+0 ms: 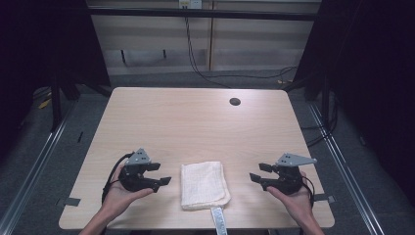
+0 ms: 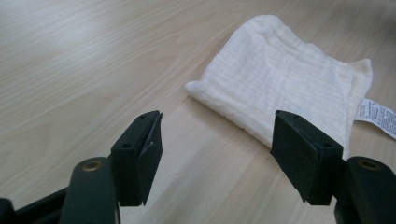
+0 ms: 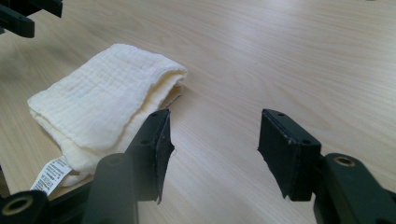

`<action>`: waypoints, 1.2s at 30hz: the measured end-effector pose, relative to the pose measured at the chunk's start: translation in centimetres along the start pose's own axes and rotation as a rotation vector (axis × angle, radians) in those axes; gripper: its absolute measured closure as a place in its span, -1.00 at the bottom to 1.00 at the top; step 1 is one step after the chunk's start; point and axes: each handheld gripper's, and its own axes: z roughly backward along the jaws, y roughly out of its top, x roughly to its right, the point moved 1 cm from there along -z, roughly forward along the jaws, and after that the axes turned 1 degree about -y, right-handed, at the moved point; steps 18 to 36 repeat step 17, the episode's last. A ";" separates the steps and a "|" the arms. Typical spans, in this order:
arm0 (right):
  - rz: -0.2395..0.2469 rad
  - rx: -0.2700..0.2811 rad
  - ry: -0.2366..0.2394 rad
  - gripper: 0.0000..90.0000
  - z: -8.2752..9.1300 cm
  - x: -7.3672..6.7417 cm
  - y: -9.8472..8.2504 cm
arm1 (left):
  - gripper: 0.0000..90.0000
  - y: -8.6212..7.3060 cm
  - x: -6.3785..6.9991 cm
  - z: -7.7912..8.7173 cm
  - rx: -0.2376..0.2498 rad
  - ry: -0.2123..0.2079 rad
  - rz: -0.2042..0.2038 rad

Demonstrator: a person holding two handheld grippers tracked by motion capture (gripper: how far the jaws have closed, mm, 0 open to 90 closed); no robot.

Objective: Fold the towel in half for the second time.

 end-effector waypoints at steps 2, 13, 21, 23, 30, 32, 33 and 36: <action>0.002 0.010 -0.012 -0.03 0.4 0.3 -0.1 | -0.27 -0.6 0.1 0.6 0.007 0.006 0.010; -0.049 0.042 -0.077 -0.16 0.9 1.6 -1.8 | -0.30 -5.1 -1.4 3.2 0.063 0.044 0.128; -0.041 0.038 -0.091 -0.20 0.6 2.0 -2.2 | -0.34 -5.2 -1.6 2.7 0.056 0.059 0.121; -0.041 0.038 -0.091 -0.20 0.6 2.0 -2.2 | -0.34 -5.2 -1.6 2.7 0.056 0.059 0.121; -0.041 0.038 -0.091 -0.20 0.6 2.0 -2.2 | -0.34 -5.2 -1.6 2.7 0.056 0.059 0.121; -0.041 0.038 -0.091 -0.20 0.6 2.0 -2.2 | -0.34 -5.2 -1.6 2.7 0.056 0.059 0.121; -0.041 0.038 -0.091 -0.20 0.6 2.0 -2.2 | -0.34 -5.2 -1.6 2.7 0.056 0.059 0.121; -0.041 0.038 -0.091 -0.20 0.6 2.0 -2.2 | -0.34 -5.2 -1.6 2.7 0.056 0.059 0.121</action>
